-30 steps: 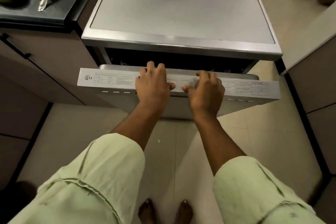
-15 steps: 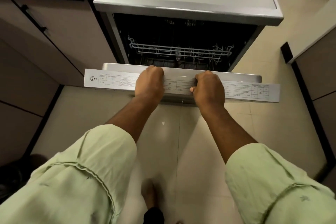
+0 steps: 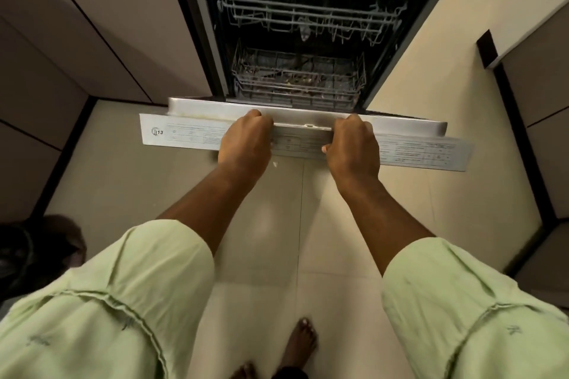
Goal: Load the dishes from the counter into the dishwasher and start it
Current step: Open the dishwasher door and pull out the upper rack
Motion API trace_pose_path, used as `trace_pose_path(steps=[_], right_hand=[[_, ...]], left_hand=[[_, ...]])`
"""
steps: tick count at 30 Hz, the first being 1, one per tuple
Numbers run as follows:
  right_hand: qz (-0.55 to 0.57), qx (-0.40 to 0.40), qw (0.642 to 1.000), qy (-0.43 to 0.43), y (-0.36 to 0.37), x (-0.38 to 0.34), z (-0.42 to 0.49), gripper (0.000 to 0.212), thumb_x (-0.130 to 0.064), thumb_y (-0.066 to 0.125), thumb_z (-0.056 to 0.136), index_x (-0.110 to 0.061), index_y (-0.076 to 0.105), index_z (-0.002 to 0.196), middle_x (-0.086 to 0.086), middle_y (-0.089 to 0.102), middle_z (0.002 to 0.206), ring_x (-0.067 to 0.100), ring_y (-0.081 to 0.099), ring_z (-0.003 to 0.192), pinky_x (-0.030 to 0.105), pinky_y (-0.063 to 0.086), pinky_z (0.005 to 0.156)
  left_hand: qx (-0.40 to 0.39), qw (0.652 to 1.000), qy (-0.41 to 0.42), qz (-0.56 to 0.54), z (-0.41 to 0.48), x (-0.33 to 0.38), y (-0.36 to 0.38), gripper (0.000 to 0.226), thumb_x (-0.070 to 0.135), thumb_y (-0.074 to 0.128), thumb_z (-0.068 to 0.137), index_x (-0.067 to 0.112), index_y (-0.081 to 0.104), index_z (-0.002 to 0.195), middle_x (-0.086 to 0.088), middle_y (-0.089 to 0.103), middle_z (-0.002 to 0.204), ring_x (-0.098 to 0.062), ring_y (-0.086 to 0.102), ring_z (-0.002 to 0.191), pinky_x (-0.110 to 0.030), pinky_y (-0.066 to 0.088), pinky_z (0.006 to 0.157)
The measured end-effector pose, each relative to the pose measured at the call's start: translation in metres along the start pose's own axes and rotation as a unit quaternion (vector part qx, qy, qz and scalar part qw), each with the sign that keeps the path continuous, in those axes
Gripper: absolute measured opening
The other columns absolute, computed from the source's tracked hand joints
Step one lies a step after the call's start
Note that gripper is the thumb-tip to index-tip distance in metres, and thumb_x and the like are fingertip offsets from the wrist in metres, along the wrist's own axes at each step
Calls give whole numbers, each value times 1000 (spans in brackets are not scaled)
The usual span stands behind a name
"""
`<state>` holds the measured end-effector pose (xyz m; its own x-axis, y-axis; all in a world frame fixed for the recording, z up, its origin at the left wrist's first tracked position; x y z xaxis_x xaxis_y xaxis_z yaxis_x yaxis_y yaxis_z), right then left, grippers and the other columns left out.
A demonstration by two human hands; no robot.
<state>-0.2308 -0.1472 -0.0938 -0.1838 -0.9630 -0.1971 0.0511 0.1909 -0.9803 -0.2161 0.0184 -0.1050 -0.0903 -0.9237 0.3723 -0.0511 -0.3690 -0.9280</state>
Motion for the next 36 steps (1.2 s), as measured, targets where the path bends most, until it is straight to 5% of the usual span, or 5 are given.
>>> trace_pose_path(steps=[9,17,27,36], right_hand=[[38,-65,997,31,82,28,-92,18,-3,66,90,-4,67,107,14,60,108,28,61,100,38,55,83],[-27,-152,988,17,160,44,-143,26,-5,66,90,-8,67,116,11,61,116,28,61,104,36,53,88],[-49,-211,976,-3,268,71,-201,30,-7,63,92,-10,63,122,11,53,128,30,56,113,40,49,97],[-69,-273,959,-16,342,85,-219,35,-6,60,93,-9,59,128,12,46,133,29,52,119,37,45,100]], left_hand=[[-59,997,44,3,-98,-32,85,26,12,56,99,9,63,124,-9,58,123,-25,62,99,-36,52,83],[-96,995,-15,9,-151,-54,164,21,12,48,102,6,63,117,-10,57,119,-23,61,89,-39,56,82],[-193,979,-41,59,-204,-91,265,44,6,47,98,9,49,141,-11,51,140,-31,53,123,-40,47,100],[-289,949,-60,109,-218,-111,330,58,29,48,98,7,34,151,-12,35,155,-28,39,138,-37,34,112]])
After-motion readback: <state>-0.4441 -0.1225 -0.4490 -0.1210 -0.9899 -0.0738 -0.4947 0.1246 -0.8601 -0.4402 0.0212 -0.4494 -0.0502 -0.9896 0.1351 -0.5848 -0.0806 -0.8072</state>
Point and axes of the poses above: each hand's wrist, its own z-axis towards the middle knuckle, its own y-axis out of the palm, x = y × z, the point moved 5 cm from there along z, towards the middle knuckle
